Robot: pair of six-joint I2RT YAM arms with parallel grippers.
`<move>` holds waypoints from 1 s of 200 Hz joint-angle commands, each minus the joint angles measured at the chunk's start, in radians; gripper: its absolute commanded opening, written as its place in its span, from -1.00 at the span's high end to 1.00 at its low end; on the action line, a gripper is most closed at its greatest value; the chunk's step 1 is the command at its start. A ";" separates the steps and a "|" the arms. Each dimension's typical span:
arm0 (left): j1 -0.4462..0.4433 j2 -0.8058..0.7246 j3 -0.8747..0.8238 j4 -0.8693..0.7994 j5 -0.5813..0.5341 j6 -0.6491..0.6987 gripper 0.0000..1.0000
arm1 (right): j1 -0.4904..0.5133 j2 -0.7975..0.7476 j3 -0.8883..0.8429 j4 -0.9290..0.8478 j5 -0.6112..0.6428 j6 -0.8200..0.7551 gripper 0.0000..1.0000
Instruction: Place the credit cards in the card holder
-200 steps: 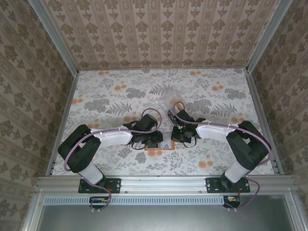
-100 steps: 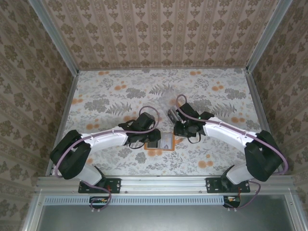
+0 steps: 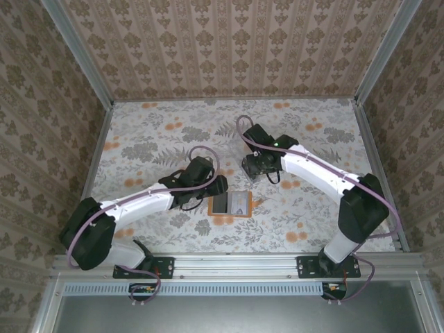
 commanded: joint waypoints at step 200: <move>0.101 -0.165 -0.138 0.019 -0.053 -0.075 -0.30 | 0.085 0.422 0.334 -0.188 0.303 -0.158 0.31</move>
